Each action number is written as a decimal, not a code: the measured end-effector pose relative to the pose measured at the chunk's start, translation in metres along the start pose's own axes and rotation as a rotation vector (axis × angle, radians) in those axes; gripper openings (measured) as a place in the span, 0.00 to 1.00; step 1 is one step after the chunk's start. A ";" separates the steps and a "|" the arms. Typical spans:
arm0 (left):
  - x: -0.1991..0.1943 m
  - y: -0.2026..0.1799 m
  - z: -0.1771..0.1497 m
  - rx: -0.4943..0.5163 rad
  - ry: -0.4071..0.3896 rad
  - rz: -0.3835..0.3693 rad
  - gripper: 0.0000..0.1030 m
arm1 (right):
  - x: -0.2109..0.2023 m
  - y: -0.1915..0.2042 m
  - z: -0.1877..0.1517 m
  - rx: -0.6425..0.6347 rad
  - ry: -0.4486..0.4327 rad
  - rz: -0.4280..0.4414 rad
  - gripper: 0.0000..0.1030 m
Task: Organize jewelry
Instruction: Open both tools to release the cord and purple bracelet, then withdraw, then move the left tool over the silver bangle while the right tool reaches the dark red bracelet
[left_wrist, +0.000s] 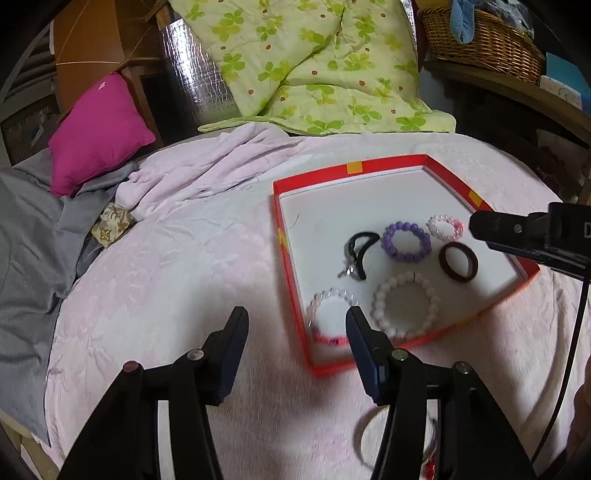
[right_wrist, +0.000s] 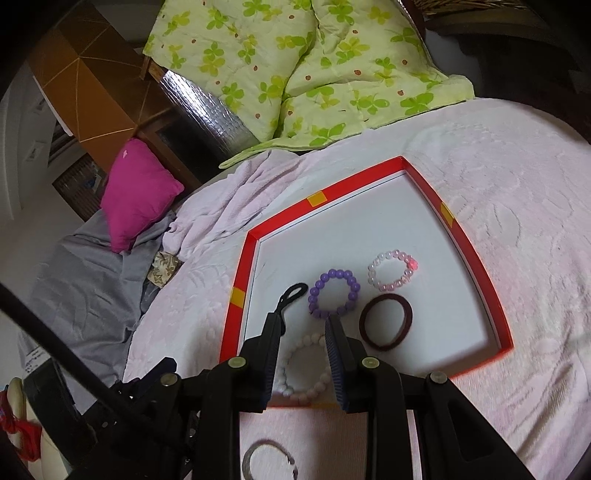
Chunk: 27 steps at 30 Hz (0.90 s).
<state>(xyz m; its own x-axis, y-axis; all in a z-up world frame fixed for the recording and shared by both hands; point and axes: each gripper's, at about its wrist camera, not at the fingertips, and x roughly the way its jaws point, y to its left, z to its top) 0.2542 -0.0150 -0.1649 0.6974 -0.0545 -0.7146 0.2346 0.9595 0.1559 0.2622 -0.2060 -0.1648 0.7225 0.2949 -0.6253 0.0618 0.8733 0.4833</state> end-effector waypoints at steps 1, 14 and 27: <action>-0.002 0.002 -0.004 0.000 0.003 0.001 0.54 | -0.003 0.000 -0.003 -0.003 0.003 0.000 0.28; -0.022 0.034 -0.063 -0.061 0.092 0.013 0.54 | -0.046 -0.017 -0.070 -0.077 0.123 -0.047 0.30; -0.004 0.037 -0.060 -0.066 0.153 0.008 0.54 | -0.009 0.000 -0.116 -0.286 0.363 -0.061 0.30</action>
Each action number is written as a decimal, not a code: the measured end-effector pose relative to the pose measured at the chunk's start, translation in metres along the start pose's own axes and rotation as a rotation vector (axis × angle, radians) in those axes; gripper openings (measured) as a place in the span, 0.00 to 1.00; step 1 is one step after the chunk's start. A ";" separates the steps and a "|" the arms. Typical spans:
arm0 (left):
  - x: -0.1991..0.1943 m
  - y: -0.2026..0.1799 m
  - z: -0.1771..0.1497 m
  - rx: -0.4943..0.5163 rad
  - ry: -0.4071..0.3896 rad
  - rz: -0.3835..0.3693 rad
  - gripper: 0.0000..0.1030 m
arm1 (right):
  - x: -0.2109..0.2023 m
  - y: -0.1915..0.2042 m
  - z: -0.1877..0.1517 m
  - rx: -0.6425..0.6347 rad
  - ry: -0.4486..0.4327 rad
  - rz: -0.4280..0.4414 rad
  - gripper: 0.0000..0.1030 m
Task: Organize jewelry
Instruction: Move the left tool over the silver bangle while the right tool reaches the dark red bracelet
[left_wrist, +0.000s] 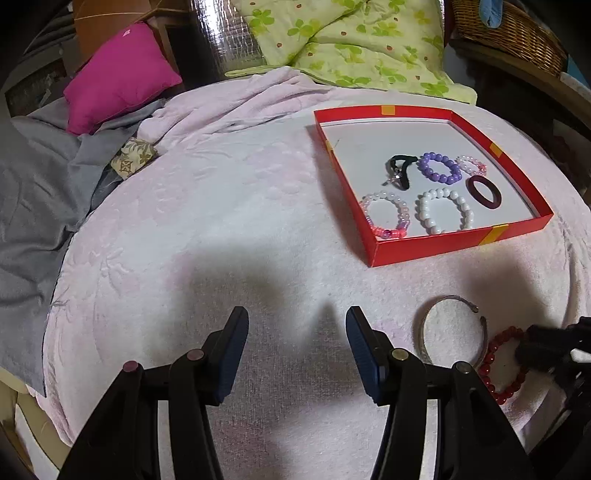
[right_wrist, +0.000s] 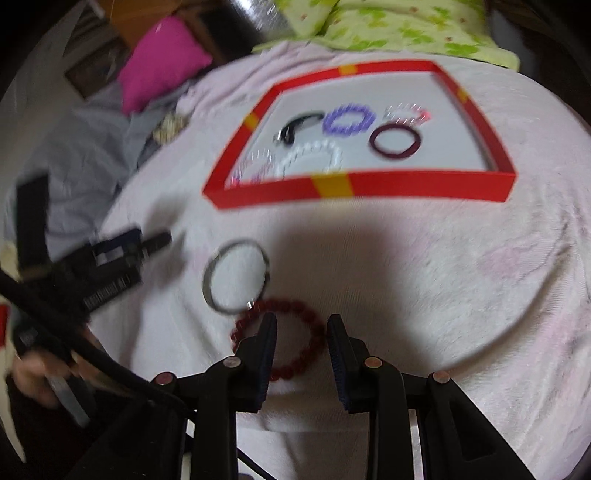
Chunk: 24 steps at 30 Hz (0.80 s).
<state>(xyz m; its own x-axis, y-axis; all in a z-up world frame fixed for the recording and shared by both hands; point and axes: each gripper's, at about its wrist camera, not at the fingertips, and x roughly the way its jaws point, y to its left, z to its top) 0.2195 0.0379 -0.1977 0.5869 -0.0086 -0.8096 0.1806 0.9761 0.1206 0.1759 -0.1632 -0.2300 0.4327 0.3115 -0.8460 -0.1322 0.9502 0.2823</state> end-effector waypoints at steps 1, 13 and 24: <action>0.000 -0.001 0.000 0.005 0.001 -0.002 0.54 | 0.003 0.002 -0.002 -0.024 0.013 -0.013 0.31; -0.004 -0.029 -0.004 0.098 0.007 -0.102 0.54 | -0.009 -0.011 0.000 -0.030 -0.093 -0.178 0.12; -0.012 -0.061 -0.012 0.194 0.026 -0.299 0.71 | -0.028 -0.056 0.009 0.177 -0.141 -0.189 0.12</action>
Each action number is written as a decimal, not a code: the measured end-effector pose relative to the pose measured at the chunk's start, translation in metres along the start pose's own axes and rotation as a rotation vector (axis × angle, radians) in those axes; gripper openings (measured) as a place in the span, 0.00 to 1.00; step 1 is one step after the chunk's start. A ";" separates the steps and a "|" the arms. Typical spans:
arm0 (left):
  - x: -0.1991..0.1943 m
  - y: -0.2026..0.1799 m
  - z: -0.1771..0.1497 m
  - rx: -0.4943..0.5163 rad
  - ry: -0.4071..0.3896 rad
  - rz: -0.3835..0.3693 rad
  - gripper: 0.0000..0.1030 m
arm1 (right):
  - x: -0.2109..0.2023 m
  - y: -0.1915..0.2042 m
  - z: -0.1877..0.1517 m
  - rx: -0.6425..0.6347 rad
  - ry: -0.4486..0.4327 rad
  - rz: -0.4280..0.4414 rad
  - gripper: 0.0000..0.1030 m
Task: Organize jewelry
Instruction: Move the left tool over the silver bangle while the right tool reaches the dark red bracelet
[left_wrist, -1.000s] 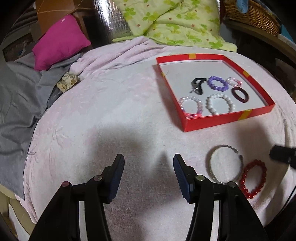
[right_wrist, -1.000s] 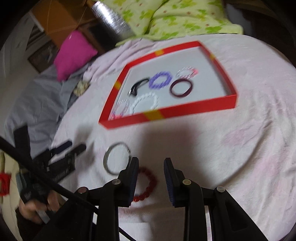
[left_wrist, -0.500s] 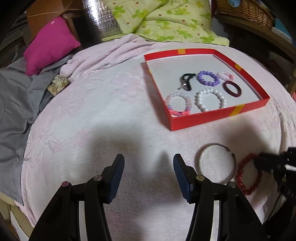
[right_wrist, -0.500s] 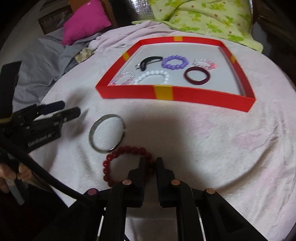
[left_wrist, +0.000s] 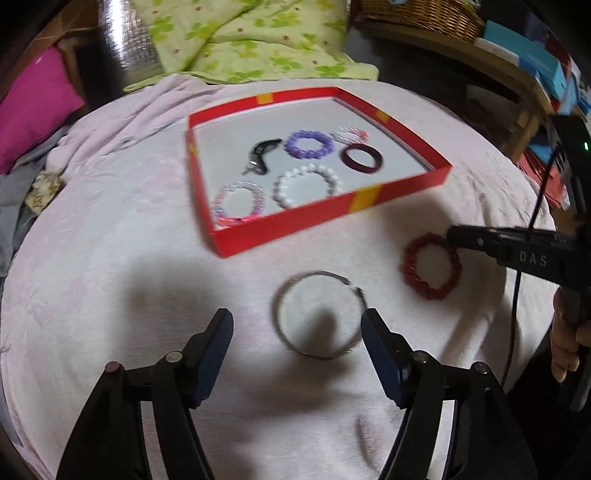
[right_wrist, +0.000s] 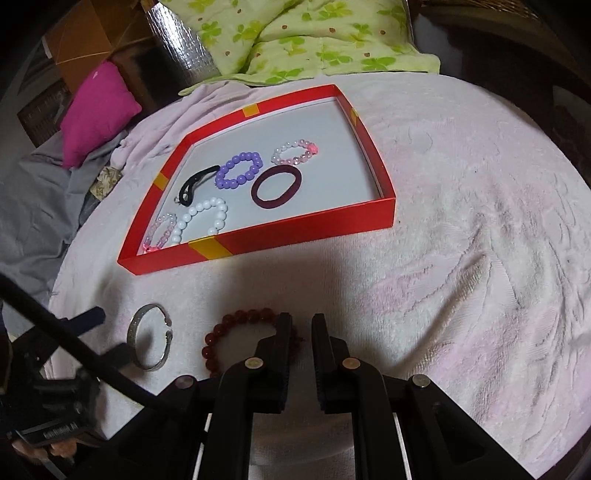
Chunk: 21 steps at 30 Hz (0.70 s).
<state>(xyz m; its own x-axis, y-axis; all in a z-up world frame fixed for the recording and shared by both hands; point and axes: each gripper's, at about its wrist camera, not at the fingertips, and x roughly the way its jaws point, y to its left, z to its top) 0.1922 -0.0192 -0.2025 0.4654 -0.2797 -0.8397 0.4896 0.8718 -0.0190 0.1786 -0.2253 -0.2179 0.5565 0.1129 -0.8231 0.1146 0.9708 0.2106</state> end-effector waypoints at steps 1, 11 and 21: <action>0.002 -0.003 0.000 0.009 0.009 -0.003 0.71 | 0.001 0.001 0.000 -0.002 0.001 0.002 0.12; 0.016 -0.009 -0.003 0.032 0.058 0.001 0.71 | 0.002 0.001 -0.002 -0.011 0.031 0.054 0.46; 0.025 -0.011 0.004 -0.017 0.029 -0.068 0.61 | 0.009 0.024 -0.013 -0.184 0.009 -0.081 0.10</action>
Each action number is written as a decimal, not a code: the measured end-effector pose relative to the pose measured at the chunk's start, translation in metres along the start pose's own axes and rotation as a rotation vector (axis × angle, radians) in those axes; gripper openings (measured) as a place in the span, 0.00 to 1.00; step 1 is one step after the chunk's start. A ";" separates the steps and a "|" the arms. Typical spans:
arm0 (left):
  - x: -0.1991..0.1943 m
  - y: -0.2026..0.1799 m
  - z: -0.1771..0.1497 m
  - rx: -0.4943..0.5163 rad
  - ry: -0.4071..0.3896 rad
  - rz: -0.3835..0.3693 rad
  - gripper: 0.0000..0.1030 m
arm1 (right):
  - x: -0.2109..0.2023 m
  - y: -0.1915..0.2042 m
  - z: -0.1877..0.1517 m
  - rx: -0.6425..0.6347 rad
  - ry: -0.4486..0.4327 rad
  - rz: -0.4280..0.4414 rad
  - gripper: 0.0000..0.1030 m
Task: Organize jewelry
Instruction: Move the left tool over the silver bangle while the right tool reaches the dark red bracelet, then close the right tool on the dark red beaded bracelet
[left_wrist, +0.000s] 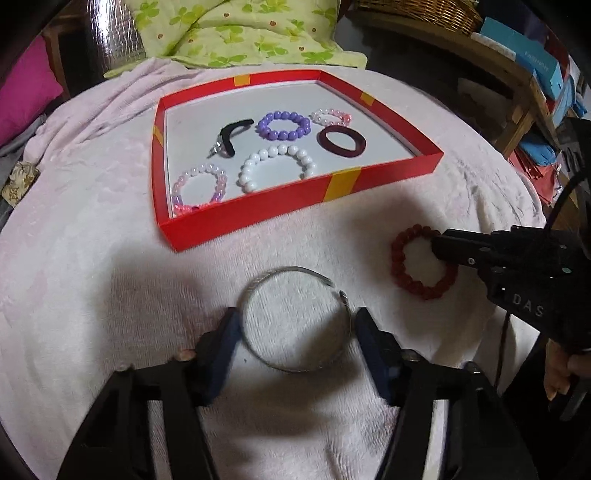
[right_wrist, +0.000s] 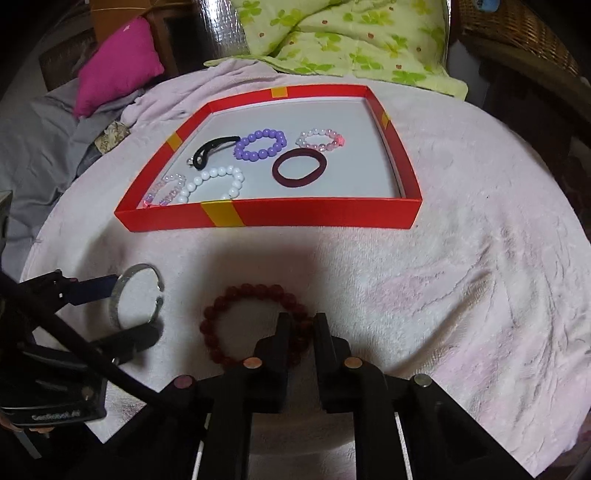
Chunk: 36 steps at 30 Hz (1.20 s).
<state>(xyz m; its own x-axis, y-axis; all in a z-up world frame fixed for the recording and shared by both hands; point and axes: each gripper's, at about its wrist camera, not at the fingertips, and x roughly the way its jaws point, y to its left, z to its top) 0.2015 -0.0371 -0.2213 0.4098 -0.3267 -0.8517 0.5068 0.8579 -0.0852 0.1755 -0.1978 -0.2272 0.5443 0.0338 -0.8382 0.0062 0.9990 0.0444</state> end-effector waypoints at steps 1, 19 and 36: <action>0.000 0.000 0.001 -0.003 -0.005 -0.004 0.61 | -0.001 -0.001 0.000 0.004 -0.008 -0.003 0.10; 0.000 -0.005 0.000 0.022 0.003 0.085 0.66 | -0.002 -0.030 0.005 0.162 0.009 0.003 0.12; 0.005 -0.007 0.000 0.027 0.002 0.102 0.70 | 0.003 -0.030 0.005 0.163 0.015 -0.001 0.14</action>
<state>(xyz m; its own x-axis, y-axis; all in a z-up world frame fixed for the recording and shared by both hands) 0.1998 -0.0443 -0.2249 0.4591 -0.2377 -0.8560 0.4825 0.8758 0.0156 0.1809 -0.2274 -0.2280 0.5313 0.0342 -0.8465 0.1437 0.9811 0.1298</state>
